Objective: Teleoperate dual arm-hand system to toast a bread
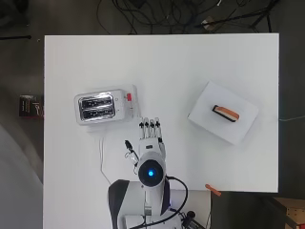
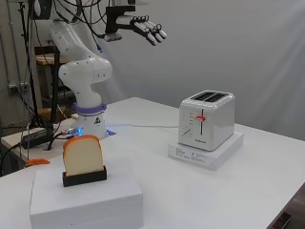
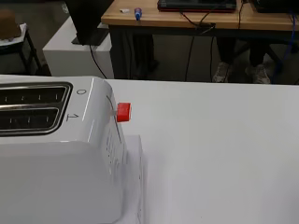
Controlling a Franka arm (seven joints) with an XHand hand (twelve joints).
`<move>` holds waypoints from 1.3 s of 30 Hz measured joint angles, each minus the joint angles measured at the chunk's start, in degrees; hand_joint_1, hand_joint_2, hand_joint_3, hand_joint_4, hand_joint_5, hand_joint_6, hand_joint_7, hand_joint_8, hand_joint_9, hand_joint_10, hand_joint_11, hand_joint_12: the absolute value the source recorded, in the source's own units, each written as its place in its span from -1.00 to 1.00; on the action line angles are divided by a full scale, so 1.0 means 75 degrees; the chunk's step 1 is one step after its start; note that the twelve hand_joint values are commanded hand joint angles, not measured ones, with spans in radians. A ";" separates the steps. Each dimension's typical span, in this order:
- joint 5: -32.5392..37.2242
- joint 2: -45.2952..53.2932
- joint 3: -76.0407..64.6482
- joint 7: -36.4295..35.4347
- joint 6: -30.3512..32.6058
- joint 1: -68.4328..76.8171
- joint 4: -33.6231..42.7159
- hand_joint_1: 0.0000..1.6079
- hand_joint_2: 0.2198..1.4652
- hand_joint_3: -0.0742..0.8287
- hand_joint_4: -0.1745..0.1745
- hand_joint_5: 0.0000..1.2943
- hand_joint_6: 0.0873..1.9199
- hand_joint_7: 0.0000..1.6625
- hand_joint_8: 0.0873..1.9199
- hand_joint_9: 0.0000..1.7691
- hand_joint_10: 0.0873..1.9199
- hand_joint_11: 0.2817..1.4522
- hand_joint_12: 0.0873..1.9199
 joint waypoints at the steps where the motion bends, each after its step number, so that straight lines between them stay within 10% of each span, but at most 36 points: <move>1: -0.0017 -0.0078 -0.0162 -0.0267 -0.0081 0.0017 0.0095 -0.92 0.56 -0.82 -0.14 -0.54 -1.00 -0.51 -1.00 -0.38 -1.00 -0.74 -1.00; 17: -0.0214 0.4939 -0.2376 -0.2412 -0.0273 -0.1398 0.3411 -0.92 0.42 -0.88 -0.09 -0.52 -1.00 -0.54 -1.00 -0.47 -1.00 -0.77 -1.00; 23: -0.0581 0.5403 -0.3907 -0.2149 -0.0530 -0.2033 0.3912 -0.95 0.23 -0.87 0.26 -0.56 -1.00 -0.50 -1.00 -0.41 -1.00 -0.74 -1.00; 39: -0.3125 0.1997 -1.2143 -0.0200 -0.1842 0.8942 0.4763 -0.72 0.00 -0.85 0.32 -0.65 -1.00 -0.57 -1.00 -0.43 -1.00 -0.71 -1.00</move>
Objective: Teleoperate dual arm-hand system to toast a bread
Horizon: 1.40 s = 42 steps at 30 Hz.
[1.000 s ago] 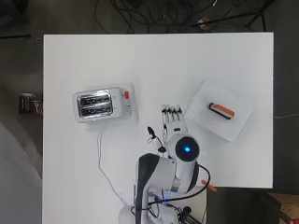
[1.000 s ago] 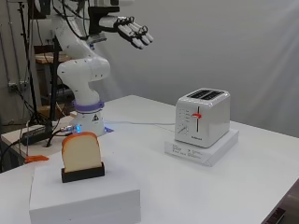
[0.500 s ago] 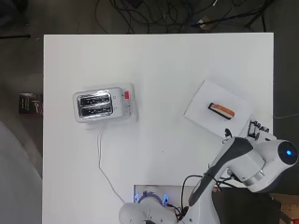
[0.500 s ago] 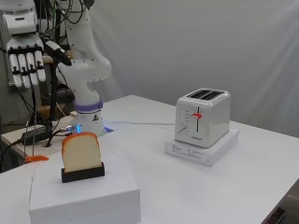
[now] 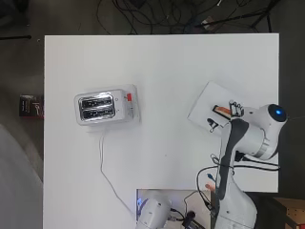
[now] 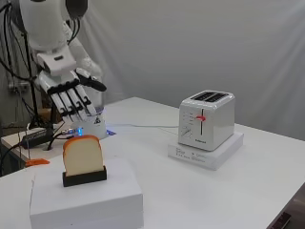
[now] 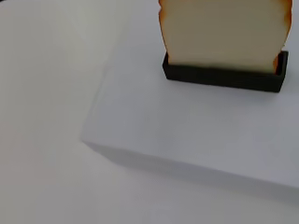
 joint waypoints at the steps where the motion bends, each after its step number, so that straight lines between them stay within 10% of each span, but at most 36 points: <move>1: -0.0166 -0.0138 -0.0392 0.0071 -0.0069 0.0356 0.0030 -0.70 0.01 -0.84 0.29 -0.64 -1.00 -0.57 -1.00 -0.42 -1.00 -0.71 -1.00; 9: -0.1227 -0.0702 -0.1322 0.0238 -0.0048 0.0991 -0.0082 -0.65 0.10 -0.82 -0.10 -0.65 -1.00 -0.56 -1.00 -0.40 -1.00 -0.67 -1.00; 19: -0.1311 -0.1089 -0.1225 0.0544 0.0386 0.0781 -0.0353 -0.51 0.19 -0.81 -0.05 -0.67 -1.00 -0.57 -1.00 -0.41 -1.00 -0.64 -1.00; 21: -0.1217 -0.1244 -0.1237 0.0571 0.0487 0.0830 -0.0354 -0.47 0.33 -0.82 0.06 -0.42 -1.00 -0.33 -1.00 -0.22 -1.00 -0.51 -1.00; 23: -0.1154 -0.1321 -0.1203 0.0495 0.0543 0.0852 -0.0387 0.17 0.48 -0.85 -0.34 -0.05 -0.15 0.07 -0.42 0.27 -0.93 -0.25 -0.74; 26: -0.1519 -0.1455 -0.1006 0.0441 0.0873 0.0695 -0.0545 0.47 0.57 -0.85 -0.80 0.01 0.33 0.18 0.05 0.47 -0.82 -0.34 -0.28; 42: -0.1196 -0.1566 0.1682 0.0039 0.0842 0.0253 -0.0132 0.50 0.61 -0.84 -1.00 -0.05 0.40 0.16 0.17 0.58 -1.00 -0.32 -0.34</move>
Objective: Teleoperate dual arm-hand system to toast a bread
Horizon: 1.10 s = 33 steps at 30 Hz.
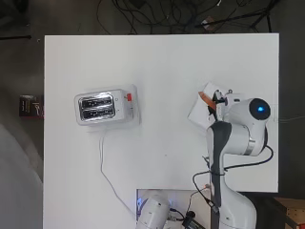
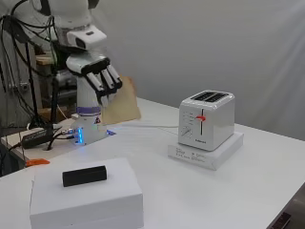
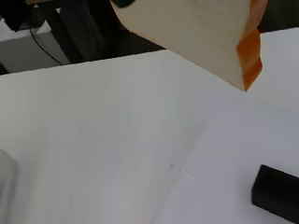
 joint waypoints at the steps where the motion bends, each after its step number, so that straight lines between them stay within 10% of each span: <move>1: 0.0053 -0.0008 0.0380 -0.0078 -0.0007 -0.0135 -0.0156 0.50 0.61 -0.84 -1.00 -0.04 0.40 0.15 0.18 0.59 -1.00 -0.32 -0.34; 15: 0.1033 0.0539 0.2389 -0.0404 0.1063 0.0785 -0.2093 0.53 0.53 -0.84 -1.00 0.06 0.33 0.29 -0.08 0.59 -1.00 -0.25 -0.71; 33: 0.0516 0.0353 -0.1441 -0.0655 0.0972 0.7292 0.0017 0.53 0.53 -0.83 -1.00 0.05 0.32 0.29 -0.06 0.63 -1.00 -0.18 -0.78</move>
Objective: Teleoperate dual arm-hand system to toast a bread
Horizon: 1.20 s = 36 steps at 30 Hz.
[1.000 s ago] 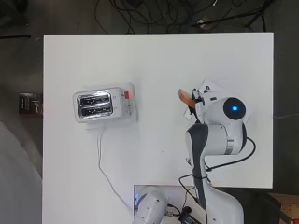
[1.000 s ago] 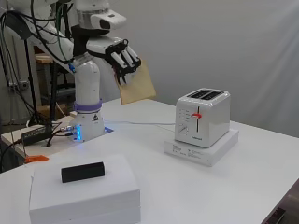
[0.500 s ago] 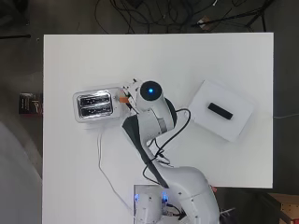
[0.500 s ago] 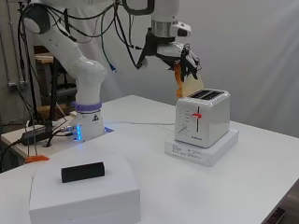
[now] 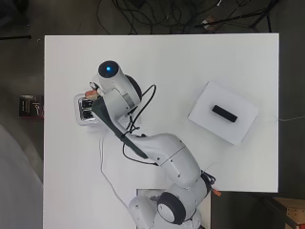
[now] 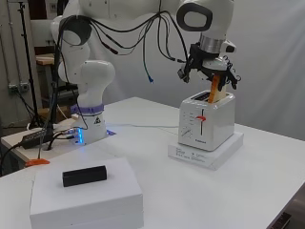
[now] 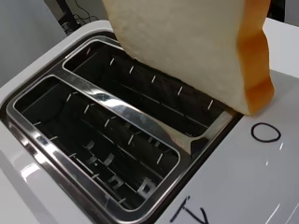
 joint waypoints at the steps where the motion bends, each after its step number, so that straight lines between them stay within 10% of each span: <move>1: -0.0003 -0.0010 0.0013 -0.0027 -0.0019 -0.0036 -0.0042 0.53 0.53 -0.83 -1.00 0.05 0.31 0.29 -0.06 0.64 -1.00 -0.18 -0.78; 26: -0.0197 -0.0267 0.0435 0.0201 0.0279 -0.0273 -0.0622 0.53 0.53 -0.83 -1.00 0.07 0.27 0.28 -0.01 0.65 -1.00 -0.20 -0.76; 36: -0.0565 -0.0393 0.0937 0.0406 0.0836 -0.0633 -0.0992 0.54 0.50 -0.84 -1.00 0.13 0.24 0.35 -0.14 0.68 -1.00 -0.30 -0.44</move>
